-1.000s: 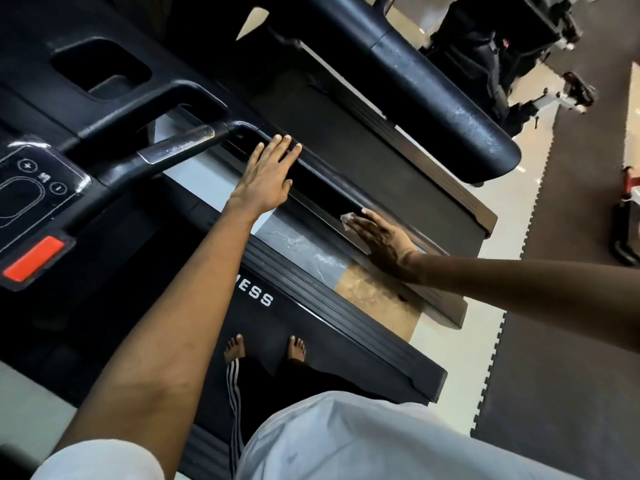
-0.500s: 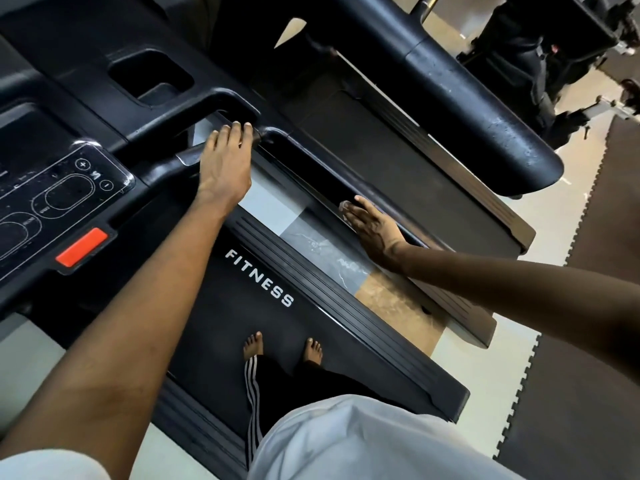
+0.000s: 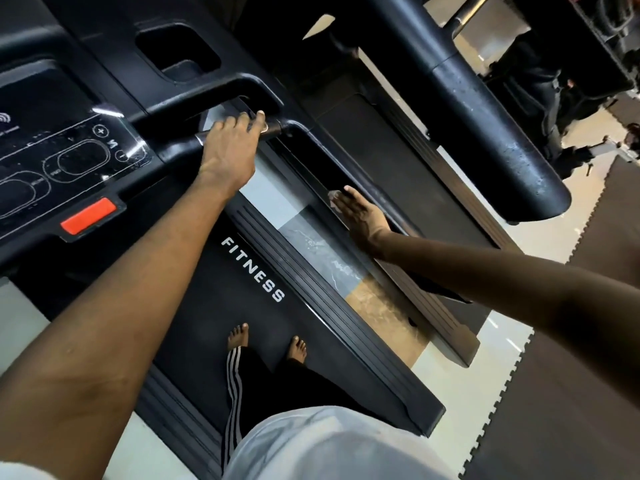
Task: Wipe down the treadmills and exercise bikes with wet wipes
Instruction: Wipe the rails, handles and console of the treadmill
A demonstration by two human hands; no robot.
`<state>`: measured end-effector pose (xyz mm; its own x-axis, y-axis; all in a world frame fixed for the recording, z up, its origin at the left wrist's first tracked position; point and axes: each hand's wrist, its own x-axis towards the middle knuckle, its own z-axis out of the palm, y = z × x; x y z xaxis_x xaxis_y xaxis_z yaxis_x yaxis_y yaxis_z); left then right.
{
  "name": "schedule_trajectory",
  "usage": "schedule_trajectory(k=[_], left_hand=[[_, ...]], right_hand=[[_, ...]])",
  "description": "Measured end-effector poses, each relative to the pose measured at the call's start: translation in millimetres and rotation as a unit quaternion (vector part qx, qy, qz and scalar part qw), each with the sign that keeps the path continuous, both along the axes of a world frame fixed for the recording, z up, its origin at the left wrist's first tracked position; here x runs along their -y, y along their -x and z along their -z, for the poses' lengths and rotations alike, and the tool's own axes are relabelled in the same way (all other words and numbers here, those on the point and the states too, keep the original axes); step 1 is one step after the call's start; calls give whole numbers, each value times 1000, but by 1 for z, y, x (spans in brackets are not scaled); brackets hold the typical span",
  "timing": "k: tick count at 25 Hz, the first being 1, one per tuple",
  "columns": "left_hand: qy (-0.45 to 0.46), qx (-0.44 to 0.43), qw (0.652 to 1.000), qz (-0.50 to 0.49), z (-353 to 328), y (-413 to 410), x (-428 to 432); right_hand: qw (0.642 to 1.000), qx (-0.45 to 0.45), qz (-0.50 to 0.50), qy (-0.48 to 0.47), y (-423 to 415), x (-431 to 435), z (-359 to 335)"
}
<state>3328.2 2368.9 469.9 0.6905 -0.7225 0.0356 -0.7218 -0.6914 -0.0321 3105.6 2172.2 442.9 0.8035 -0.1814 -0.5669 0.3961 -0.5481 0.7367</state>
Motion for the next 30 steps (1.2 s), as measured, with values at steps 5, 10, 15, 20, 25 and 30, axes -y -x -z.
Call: schedule_trajectory(k=[5,10,15,20,25,30], left_hand=[[27,-47,998,-8,-14,-5,-1],[12,-113,993,-12,-29,-17,-8],[2,-121,993,-1,-28,-29,-18],[17,-137,990,15,-29,-29,-20],[10,-150,989,7,-29,-33,-25],[22,-164,986,14,-32,-31,-27]], right_hand=[[994,87,-33,-48,-5,-1,-31],[989,122,-24,-80,-63,-20,-35],[969,151,-48,-189,-70,7,-44],[952,153,-5,-264,-110,-12,-35],[969,135,-38,-205,-117,-13,-38],[952,130,-147,-237,-140,-6,-43]])
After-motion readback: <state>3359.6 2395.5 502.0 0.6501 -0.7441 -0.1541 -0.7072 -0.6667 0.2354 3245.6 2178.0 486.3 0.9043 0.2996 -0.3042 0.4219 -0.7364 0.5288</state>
